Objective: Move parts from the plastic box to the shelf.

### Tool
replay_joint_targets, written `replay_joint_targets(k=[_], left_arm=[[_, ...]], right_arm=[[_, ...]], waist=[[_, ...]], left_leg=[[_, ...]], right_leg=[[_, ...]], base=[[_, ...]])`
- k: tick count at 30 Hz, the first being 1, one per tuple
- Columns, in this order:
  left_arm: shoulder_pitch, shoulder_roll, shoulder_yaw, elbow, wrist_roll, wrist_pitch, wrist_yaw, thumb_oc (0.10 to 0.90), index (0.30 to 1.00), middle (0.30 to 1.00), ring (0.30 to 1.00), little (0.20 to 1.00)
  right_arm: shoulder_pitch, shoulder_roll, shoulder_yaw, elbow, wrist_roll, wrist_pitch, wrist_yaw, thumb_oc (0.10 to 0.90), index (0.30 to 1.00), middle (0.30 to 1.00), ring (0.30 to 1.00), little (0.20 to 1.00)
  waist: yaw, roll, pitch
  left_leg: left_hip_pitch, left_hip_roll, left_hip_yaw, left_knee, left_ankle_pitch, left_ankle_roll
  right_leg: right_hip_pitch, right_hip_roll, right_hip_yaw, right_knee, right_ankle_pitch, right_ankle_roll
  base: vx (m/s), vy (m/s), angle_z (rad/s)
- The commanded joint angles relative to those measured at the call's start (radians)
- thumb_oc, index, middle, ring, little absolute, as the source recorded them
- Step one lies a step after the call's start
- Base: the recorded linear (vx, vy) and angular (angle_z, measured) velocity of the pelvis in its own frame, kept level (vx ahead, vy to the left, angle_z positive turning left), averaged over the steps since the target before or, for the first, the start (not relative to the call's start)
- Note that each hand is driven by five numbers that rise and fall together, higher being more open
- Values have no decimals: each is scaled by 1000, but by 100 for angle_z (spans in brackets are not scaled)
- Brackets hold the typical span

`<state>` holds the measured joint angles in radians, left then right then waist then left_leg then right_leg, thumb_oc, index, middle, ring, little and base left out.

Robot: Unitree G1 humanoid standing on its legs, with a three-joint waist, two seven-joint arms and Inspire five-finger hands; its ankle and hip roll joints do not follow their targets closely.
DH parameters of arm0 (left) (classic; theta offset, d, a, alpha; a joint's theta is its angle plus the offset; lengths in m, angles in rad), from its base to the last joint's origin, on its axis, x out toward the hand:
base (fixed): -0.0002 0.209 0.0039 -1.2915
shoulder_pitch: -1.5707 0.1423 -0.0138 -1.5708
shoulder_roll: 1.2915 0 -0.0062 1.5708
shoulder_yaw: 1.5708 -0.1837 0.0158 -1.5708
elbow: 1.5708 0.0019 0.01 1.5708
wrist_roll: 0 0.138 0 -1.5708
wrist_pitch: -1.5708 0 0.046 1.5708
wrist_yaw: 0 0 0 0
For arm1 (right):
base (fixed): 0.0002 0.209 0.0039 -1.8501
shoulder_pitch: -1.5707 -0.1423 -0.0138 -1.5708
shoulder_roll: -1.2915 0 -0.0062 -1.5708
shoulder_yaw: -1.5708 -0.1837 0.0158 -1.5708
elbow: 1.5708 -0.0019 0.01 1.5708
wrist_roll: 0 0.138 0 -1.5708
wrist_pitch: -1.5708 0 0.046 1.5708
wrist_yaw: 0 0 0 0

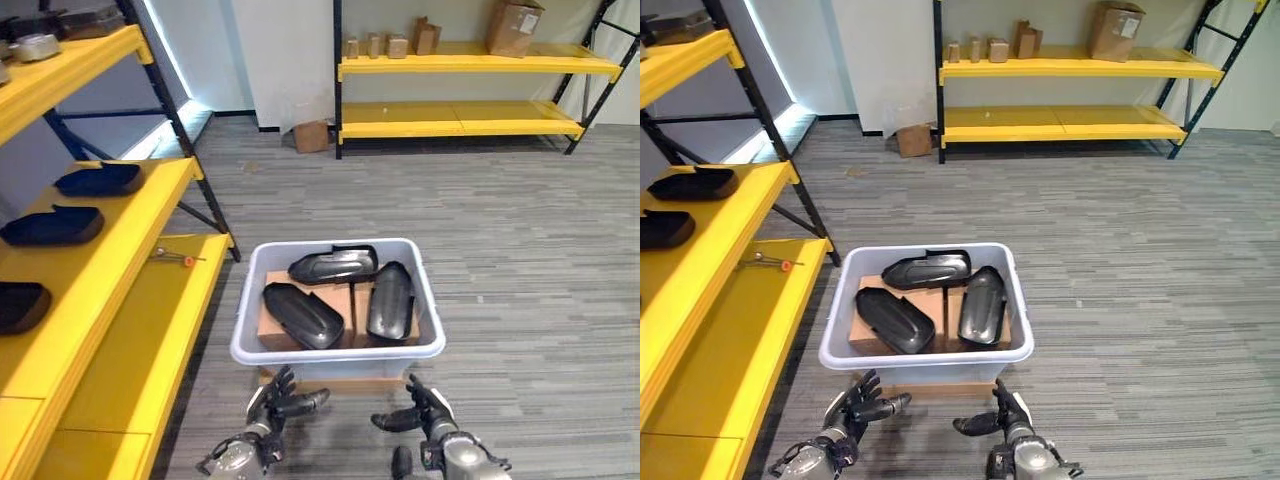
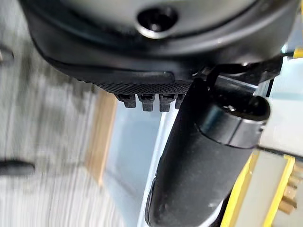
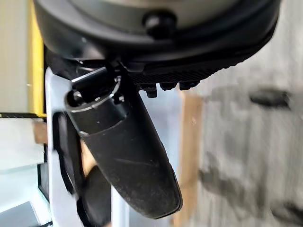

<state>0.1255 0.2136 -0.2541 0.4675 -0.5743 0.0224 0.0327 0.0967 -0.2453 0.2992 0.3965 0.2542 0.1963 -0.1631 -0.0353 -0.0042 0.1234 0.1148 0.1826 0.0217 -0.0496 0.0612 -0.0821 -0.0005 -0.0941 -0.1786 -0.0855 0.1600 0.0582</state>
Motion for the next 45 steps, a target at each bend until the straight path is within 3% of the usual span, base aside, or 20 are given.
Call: replay_joint_targets(k=[1,4,9,12,13,14,15,16,17,18,19,22,25,31,35,45], left_arm=[[-81,41,9,-74,7,-69,-15,900,1000,1000,1000,1000],[-73,38,-2,-72,-2,-71,-18,900,1000,1000,1000,1000],[-62,39,0,-72,-4,-68,-16,900,1000,1000,1000,1000],[-62,38,3,-72,-4,-70,-18,900,1000,1000,1000,1000],[-58,40,5,-77,-9,-73,-18,900,1000,1000,1000,1000],[-57,43,7,-81,-10,-75,-18,900,1000,1000,1000,1000],[-58,43,7,-81,-10,-75,-18,900,1000,1000,1000,1000],[-56,47,6,-86,-7,-77,-17,900,1000,1000,1000,1000],[-53,57,2,-89,-10,-76,-26,900,1000,1000,1000,1000],[-53,57,2,-89,-10,-76,-26,900,1000,1000,1000,1000],[-60,64,-7,-83,-5,-80,-32,900,1000,1000,1000,1000],[-56,67,-9,-90,-6,-79,-39,900,1000,1000,1000,1000],[-53,68,-20,-86,-8,-80,-46,900,1000,1000,1000,1000],[-92,106,-39,-115,-3,-91,-35,900,1000,1000,1000,1000],[-141,121,-60,-117,-7,-97,-15,900,1000,1000,1000,1000],[-208,125,-94,-142,-18,-102,20,900,1000,1000,1000,1000]], right_arm=[[-34,17,-9,-84,-16,-82,-2,900,1000,1000,1000,1000],[-41,-4,-12,-79,-10,-92,-5,900,1000,1000,1000,1000],[-33,-8,-12,-79,22,-94,-3,900,1000,1000,1000,1000],[-30,-13,-9,-81,25,-95,-1,900,1000,1000,1000,1000],[-30,-18,-9,-79,26,-99,-2,900,1000,1000,1000,1000],[-35,-25,-9,-84,20,-100,-5,900,1000,1000,1000,1000],[-35,-25,-10,-84,20,-100,-5,900,1000,1000,1000,1000],[-41,-31,-9,-90,2,-101,-11,900,1000,1000,1000,1000],[-50,-31,-26,-91,-4,-101,-23,900,1000,1000,1000,1000],[-50,-31,-26,-91,-4,-101,-23,900,1000,1000,1000,1000],[-58,-35,-38,-99,-4,-110,-33,900,1000,1000,1000,1000],[-65,-36,-44,-106,-3,-112,-37,900,1000,1000,1000,1000],[-75,-30,-55,-123,-3,-115,-47,900,1000,1000,1000,1000],[-149,-11,-76,-195,16,-143,-105,900,1000,1000,1000,1000],[-260,-15,-100,-245,-5,-161,-190,900,1000,1000,1000,1000],[-545,-40,-105,-274,-201,-118,-336,900,1000,1000,1000,1000]], waist=[[-20,-22,-17],[-24,-26,-13],[-16,-32,-5],[-14,-41,6],[-1,-58,31],[12,-67,50],[10,-65,50],[18,-74,71],[17,-62,80],[20,-63,83],[16,-45,93],[16,-37,88],[14,-27,87],[28,-52,143],[32,-63,190],[53,-55,257]], left_leg=[[28,-26,7,37,-53,6],[10,11,-2,109,-5,-5],[-12,22,-20,186,38,-9],[-69,12,-32,291,51,-4],[-144,-16,-58,434,75,3],[-182,-51,-88,500,79,6],[-186,-50,-91,506,76,6],[-227,-47,-80,507,78,9],[-199,66,-16,187,81,-5],[-190,66,-12,179,83,-5],[-212,117,37,66,134,-38],[-203,100,37,103,96,-38],[-187,74,54,66,73,-35],[-203,18,122,81,17,-3],[-277,-9,115,129,-7,13],[-377,-23,107,136,4,19]], right_leg=[[-70,-82,38,110,-21,27],[-47,-46,32,110,-52,-2],[-21,-18,27,102,-78,-28],[-11,-15,26,99,-91,-44],[-1,-18,28,100,-101,-65],[0,-22,31,102,-99,-68],[0,-21,29,103,-100,-68],[4,-26,24,101,-103,-67],[9,-40,24,93,-114,-33],[12,-41,27,94,-115,-33],[1,-53,29,104,-134,-16],[-5,-63,44,110,-137,-8],[-4,-79,52,100,-116,6],[-65,-144,81,109,-75,49],[-128,-169,93,128,-56,60],[-227,-192,93,134,-19,70]], base=[[104,-189,15],[133,-222,10],[83,-138,4],[15,-119,17],[-42,-128,22],[-44,-125,32],[-31,-62,12],[116,142,-10],[123,139,-18],[150,321,32],[29,151,65],[57,163,21],[68,178,-42],[-19,190,-23],[-92,101,-1],[-41,45,3]])
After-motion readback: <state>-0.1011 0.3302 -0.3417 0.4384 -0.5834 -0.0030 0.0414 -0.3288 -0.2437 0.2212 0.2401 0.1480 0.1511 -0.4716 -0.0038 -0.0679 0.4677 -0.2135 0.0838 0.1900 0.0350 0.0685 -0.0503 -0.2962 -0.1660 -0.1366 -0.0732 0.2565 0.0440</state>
